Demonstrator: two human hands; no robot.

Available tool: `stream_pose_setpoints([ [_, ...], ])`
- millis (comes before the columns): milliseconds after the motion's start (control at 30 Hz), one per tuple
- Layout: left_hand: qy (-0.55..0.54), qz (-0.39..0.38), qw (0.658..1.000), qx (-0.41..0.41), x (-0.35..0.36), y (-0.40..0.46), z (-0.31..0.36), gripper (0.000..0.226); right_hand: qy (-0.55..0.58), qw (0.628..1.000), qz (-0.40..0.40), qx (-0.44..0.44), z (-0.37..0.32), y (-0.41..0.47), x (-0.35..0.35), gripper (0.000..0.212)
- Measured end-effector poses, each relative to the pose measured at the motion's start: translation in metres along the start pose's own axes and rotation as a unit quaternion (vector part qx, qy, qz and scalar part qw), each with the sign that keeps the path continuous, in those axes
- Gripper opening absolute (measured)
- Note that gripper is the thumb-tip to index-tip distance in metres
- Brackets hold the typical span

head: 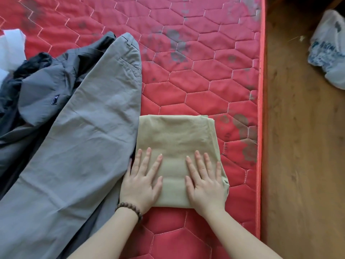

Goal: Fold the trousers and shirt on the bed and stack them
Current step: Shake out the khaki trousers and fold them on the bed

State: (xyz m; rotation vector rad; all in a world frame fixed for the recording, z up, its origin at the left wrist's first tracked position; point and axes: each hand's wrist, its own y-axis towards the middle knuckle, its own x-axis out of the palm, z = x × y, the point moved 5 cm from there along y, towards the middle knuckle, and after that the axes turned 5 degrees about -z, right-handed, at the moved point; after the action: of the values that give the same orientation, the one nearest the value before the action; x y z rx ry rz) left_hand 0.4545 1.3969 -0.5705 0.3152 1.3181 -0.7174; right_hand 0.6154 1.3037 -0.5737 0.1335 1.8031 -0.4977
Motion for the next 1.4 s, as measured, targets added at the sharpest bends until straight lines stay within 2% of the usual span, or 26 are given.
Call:
stream_pose_setpoints([
  [67,-0.043,0.001,0.999,-0.013,0.0,-0.002,-0.009,0.062,0.025,0.998,0.005,0.052,0.02,0.001,-0.004,0.059],
  [200,-0.158,0.002,0.987,-0.009,-0.004,-0.001,-0.01,0.062,0.19,0.973,0.048,0.121,0.031,0.011,-0.013,0.07],
  [500,-0.144,-0.002,0.989,0.032,-0.005,0.014,0.008,0.052,0.243,0.952,0.116,0.146,0.042,0.017,-0.028,0.057],
  [700,-0.146,-0.003,0.987,0.072,-0.004,0.095,0.059,0.055,0.21,0.952,0.153,0.16,0.107,0.069,-0.063,0.048],
  [867,-0.061,-0.04,0.996,0.054,-0.001,0.177,0.081,0.057,0.191,0.957,0.14,0.169,0.148,0.135,-0.09,0.046],
  [967,0.025,-0.031,0.999,0.017,-0.001,0.179,0.08,0.059,0.053,0.965,0.15,0.207,0.147,0.133,-0.099,0.05],
  [1033,0.085,0.013,0.996,0.02,-0.009,0.171,0.087,0.065,-0.003,0.97,0.177,0.166,0.124,0.122,-0.096,0.056],
  [1100,0.088,0.036,0.993,0.068,-0.009,0.165,0.1,0.067,-0.009,0.987,0.131,0.091,0.091,0.115,-0.076,0.06],
  [1167,0.088,0.01,0.989,0.12,0.002,0.162,0.111,0.066,-0.039,0.996,0.052,0.058,0.073,0.109,-0.047,0.059],
  [1200,0.082,-0.005,0.988,0.128,0.008,0.162,0.111,0.066,-0.045,0.995,0.042,0.073,0.077,0.107,-0.039,0.06],
  [1300,0.064,-0.001,0.991,0.119,0.013,0.164,0.103,0.067,-0.04,0.983,0.076,0.16,0.101,0.102,-0.037,0.066],
  [1400,0.058,-0.005,0.992,0.109,0.013,0.165,0.105,0.067,-0.034,0.981,0.065,0.179,0.11,0.1,-0.036,0.065],
])
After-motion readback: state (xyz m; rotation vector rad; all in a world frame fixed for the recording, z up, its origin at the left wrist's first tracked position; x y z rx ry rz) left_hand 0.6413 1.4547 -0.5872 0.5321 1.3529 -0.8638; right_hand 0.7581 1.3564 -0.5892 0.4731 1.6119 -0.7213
